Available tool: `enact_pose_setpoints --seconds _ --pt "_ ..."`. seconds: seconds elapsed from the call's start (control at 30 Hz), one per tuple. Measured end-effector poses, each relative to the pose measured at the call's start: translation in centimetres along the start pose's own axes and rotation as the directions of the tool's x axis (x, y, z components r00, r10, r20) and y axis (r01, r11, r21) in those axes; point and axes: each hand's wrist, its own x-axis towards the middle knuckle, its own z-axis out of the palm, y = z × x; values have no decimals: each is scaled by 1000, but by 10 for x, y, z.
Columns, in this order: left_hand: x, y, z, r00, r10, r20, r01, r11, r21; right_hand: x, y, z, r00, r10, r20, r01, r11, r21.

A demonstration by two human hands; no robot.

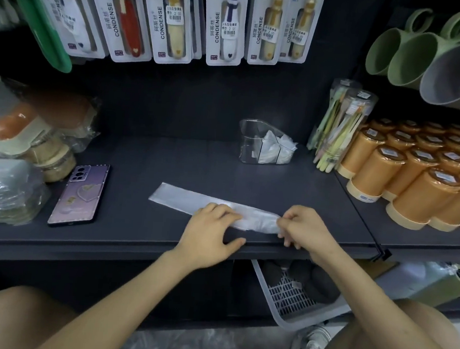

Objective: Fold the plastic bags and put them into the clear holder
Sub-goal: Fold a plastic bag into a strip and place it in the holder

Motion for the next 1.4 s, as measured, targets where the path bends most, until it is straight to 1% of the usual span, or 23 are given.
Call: enact_pose_setpoints --seconds 0.03,0.1,0.2,0.27,0.33,0.4,0.47,0.53,0.57,0.63,0.7,0.77,0.93,1.0,1.07,1.17,1.2,1.3,1.4 --pt "-1 2 3 1000 -6 11 6 1000 21 -5 -6 -4 997 60 56 -66 991 116" --pt "-2 4 6 999 -39 -3 39 998 51 -10 -17 -11 980 113 163 -152 956 251" --pt "-2 9 7 996 -65 -54 69 995 71 -10 -38 -15 955 91 284 -199 903 381" --pt "-1 10 5 985 -109 -130 110 994 -4 -6 -53 -15 939 46 340 -200 880 431" --pt "1 11 1 958 -209 -195 188 974 -123 -1 -63 -14 940 -15 341 -172 843 509" --pt "3 11 -5 921 -336 -195 285 925 -251 8 -65 -10 964 -33 264 -131 805 579" --pt "6 8 -8 869 -477 -135 389 825 -411 15 -63 2 983 -14 182 -91 827 555" --pt "9 2 -11 806 -589 -57 468 692 -549 20 -59 21 983 -12 186 -78 881 466" --pt "10 -1 -12 790 -613 -24 486 649 -585 22 -57 32 977 -23 210 -67 909 412" --pt "11 -5 -13 788 -615 23 500 617 -608 21 -56 50 969 -57 240 -23 947 320" --pt "10 -7 -15 786 -613 77 514 579 -634 22 -56 61 972 -78 224 9 956 293" --pt "8 -9 -18 775 -613 149 533 509 -676 23 -54 68 977 -98 188 30 942 335" --pt "5 -7 -33 768 -581 270 556 394 -732 21 -49 70 977 -174 121 111 907 407" --pt "3 -4 -40 774 -552 309 546 336 -767 21 -46 69 973 -197 122 130 899 419" --pt "2 -3 -45 781 -519 348 522 236 -820 20 -44 66 962 -226 155 139 889 435" --pt "3 -8 -51 780 -453 432 508 55 -860 21 -44 60 946 -243 216 128 889 439" --pt "4 -11 -52 775 -439 455 514 19 -857 22 -44 59 943 -241 231 123 893 432" --pt "6 -20 -52 760 -436 482 523 -29 -852 26 -45 53 926 -226 302 105 923 370" --pt "11 -30 -50 738 -491 462 467 -122 -876 28 -45 50 902 -186 389 94 965 246"
